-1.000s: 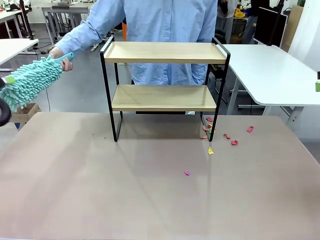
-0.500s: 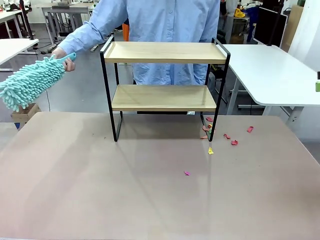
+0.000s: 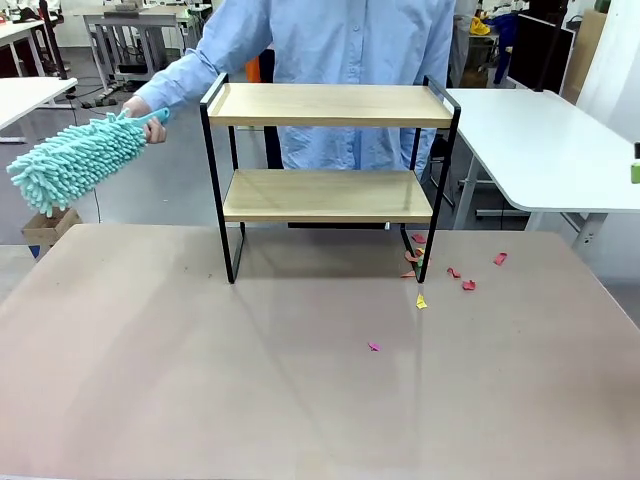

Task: Clean the shelf.
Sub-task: Hand the Duster back to the human.

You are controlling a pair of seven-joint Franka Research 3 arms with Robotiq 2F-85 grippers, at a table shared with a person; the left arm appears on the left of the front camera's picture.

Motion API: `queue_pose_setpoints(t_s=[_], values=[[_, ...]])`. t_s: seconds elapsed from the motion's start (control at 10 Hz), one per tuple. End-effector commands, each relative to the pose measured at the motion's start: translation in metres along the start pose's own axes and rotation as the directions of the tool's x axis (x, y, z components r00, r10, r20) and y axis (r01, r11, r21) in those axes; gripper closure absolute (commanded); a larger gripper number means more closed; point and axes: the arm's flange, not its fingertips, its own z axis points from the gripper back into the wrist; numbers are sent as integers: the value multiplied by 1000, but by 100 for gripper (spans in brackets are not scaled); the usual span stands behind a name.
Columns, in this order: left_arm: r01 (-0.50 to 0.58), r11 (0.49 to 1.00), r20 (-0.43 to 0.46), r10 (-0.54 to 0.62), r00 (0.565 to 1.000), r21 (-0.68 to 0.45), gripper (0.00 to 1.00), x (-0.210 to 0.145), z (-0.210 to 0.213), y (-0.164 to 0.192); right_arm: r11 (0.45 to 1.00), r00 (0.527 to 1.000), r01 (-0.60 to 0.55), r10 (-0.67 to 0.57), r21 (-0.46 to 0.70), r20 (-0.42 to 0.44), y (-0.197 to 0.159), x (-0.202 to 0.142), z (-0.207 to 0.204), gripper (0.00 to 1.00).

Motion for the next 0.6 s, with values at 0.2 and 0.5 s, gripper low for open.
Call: queue_pose_setpoints(t_s=[0.2,0.5], values=[[-5,1000,6,5,1000,-7,0,0,0,0,1000,999,-26,26,-1,28,-3,0,-1,0],[-5,1000,6,5,1000,-7,0,0,0,0,1000,999,-26,26,-1,28,-3,0,-1,0]])
